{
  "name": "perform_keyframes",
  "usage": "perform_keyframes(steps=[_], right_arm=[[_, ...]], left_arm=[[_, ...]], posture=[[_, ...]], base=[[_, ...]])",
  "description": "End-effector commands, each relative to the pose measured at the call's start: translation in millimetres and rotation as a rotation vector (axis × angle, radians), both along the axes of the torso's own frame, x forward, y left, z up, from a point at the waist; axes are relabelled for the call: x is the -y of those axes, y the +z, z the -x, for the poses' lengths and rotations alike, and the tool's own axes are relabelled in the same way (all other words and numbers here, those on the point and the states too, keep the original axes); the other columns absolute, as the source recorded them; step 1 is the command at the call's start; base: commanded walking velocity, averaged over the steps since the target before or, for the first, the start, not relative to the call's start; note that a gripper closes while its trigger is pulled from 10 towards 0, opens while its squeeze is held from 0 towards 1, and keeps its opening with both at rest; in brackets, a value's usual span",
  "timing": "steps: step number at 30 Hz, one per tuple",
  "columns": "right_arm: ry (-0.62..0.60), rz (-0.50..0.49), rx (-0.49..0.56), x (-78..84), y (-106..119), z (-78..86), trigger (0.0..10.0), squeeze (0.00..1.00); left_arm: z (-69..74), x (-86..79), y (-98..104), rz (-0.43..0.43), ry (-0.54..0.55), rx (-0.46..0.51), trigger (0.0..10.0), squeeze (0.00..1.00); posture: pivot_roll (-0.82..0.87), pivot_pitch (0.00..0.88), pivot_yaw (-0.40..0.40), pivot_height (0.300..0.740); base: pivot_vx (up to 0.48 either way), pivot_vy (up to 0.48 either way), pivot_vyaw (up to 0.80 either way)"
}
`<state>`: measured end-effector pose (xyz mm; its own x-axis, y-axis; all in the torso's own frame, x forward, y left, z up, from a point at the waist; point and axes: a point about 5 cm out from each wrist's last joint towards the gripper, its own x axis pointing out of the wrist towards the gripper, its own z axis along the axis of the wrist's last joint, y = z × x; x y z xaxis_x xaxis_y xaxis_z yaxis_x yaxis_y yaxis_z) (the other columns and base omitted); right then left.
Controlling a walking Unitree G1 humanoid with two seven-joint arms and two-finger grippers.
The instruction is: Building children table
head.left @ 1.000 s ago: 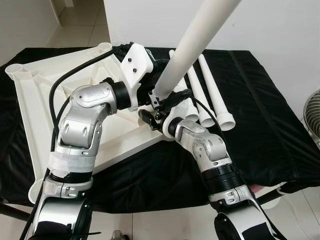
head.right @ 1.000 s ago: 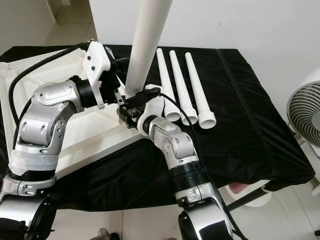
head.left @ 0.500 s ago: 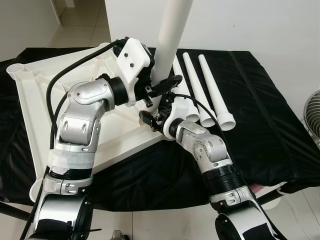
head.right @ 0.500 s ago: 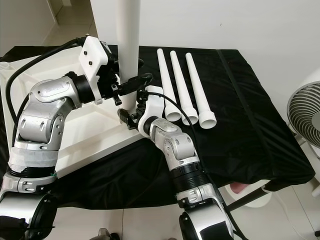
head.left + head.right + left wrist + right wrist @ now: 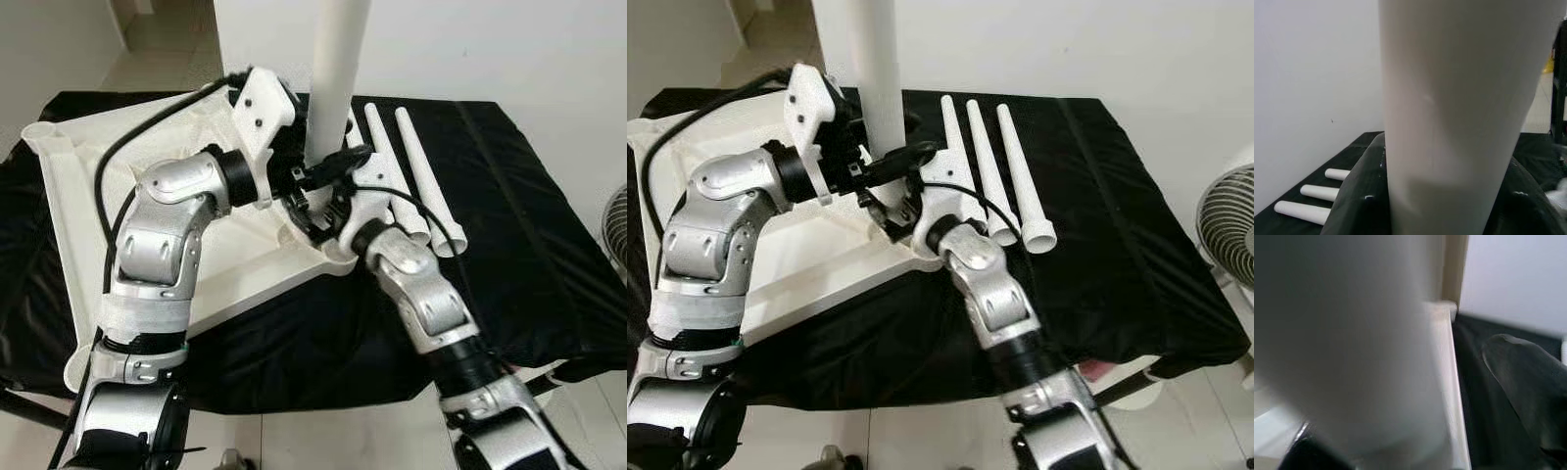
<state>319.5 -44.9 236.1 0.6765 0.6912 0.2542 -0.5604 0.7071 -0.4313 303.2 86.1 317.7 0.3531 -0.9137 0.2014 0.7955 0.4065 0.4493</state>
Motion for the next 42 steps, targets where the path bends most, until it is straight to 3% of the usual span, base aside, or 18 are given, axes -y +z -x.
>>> perform_keyframes(steps=[1,5,6,7,8,10,11,15,19,22,23,24,25,32,33,37,40,42], right_arm=[[0.082,0.023,0.085,-15.3,9,11.5,10.0,0.0],[0.092,0.034,0.092,-17.7,5,12.4,10.0,0.0],[0.106,0.043,0.118,-18.3,4,14.1,5.0,0.0],[0.106,0.043,0.118,-18.3,4,14.1,5.0,0.0],[0.117,0.051,0.116,-18.0,2,14.8,3.6,0.0],[0.117,0.051,0.116,-18.0,2,14.8,3.6,0.0],[0.128,0.042,0.103,-16.8,-1,15.1,0.0,0.0],[0.102,-0.021,0.001,-12.5,-6,8.7,0.0,0.0],[0.086,-0.145,-0.131,-9.0,-10,1.3,0.0,0.0],[0.087,-0.164,-0.147,-8.9,-10,0.7,0.0,0.0],[0.085,-0.183,-0.157,-8.7,-9,0.1,0.0,0.0],[0.085,-0.183,-0.157,-8.7,-9,0.1,0.0,0.0],[0.076,-0.206,-0.16,-8.4,-6,-0.9,0.0,0.0],[0.033,-0.194,-0.146,-6.8,-1,-4.3,0.0,0.0],[-0.023,-0.17,-0.135,-2.2,1,-9.4,0.0,0.0],[-0.15,-0.156,-0.135,15.1,8,-21.8,0.0,0.0],[-0.21,-0.189,-0.135,37.8,19,-24.9,0.0,0.0],[-0.22,-0.205,-0.144,44.6,20,-23.7,0.0,0.0]], left_arm=[[-6.5,-1.3,1,0.065,0.123,-0.026,0.0,0.0],[-5.1,-0.3,1,0.058,0.102,-0.032,0.0,0.0],[-4.5,0.0,0,0.045,0.094,-0.036,0.0,0.0],[-4.5,0.0,0,0.045,0.094,-0.036,0.0,0.0],[-4.5,0.0,0,0.04,0.093,-0.037,0.0,0.0],[-4.5,0.0,0,0.04,0.093,-0.037,0.0,0.0],[-4.2,0.0,0,0.037,0.092,-0.038,0.0,0.0],[-3.1,-0.3,0,0.034,0.083,-0.04,0.0,0.0],[-1.3,0.6,1,0.025,0.063,-0.028,0.0,0.0],[-1.0,1.0,1,0.012,0.064,-0.022,0.0,0.0],[-1.3,0.8,-1,-0.02,0.081,-0.011,10.0,0.0],[-1.3,0.8,-1,-0.02,0.081,-0.011,10.0,0.0],[-0.7,-1.1,-9,-0.078,0.076,-0.022,10.0,1.0],[-2.0,-5.3,-15,-0.098,0.064,-0.073,10.0,1.0],[-2.1,-9.9,-15,-0.094,0.062,-0.088,10.0,0.0],[-4.0,-24.5,-16,-0.078,0.069,-0.127,10.0,0.0],[-11.2,-51.0,-23,-0.067,0.167,-0.189,10.0,0.0],[-11.9,-59.3,-29,-0.083,0.209,-0.212,10.0,0.0]], posture=[[0.03,0.097,0.006,0.74],[0.04,0.093,0.006,0.74],[0.04,0.093,0.006,0.74],[0.04,0.093,0.006,0.74],[0.04,0.093,0.006,0.74],[0.04,0.093,0.006,0.74],[0.04,0.093,0.006,0.74],[0.04,0.09,0.008,0.74],[0.04,0.092,0.011,0.74],[0.04,0.093,0.011,0.74],[0.04,0.093,0.011,0.74],[0.04,0.093,0.011,0.74],[0.04,0.096,0.013,0.74],[0.04,0.1,0.015,0.74],[0.03,0.101,0.016,0.74],[0.03,0.103,0.014,0.74],[0.03,0.102,0.013,0.74],[0.02,0.102,0.013,0.74]], base=[[0.0,0.0,0.0],[0.0,0.0,0.0],[0.0,0.0,0.0],[0.0,0.0,0.0],[0.0,0.0,0.0],[0.0,0.0,0.0],[0.0,0.0,0.0],[0.0,0.0,0.0],[0.0,0.0,0.0],[0.0,0.0,0.0],[0.0,0.0,0.0],[0.0,0.0,0.0],[0.0,0.0,0.0],[0.0,0.0,0.0],[0.0,0.0,0.0],[0.0,0.0,0.0],[0.0,0.0,0.0],[0.0,0.0,0.0]])
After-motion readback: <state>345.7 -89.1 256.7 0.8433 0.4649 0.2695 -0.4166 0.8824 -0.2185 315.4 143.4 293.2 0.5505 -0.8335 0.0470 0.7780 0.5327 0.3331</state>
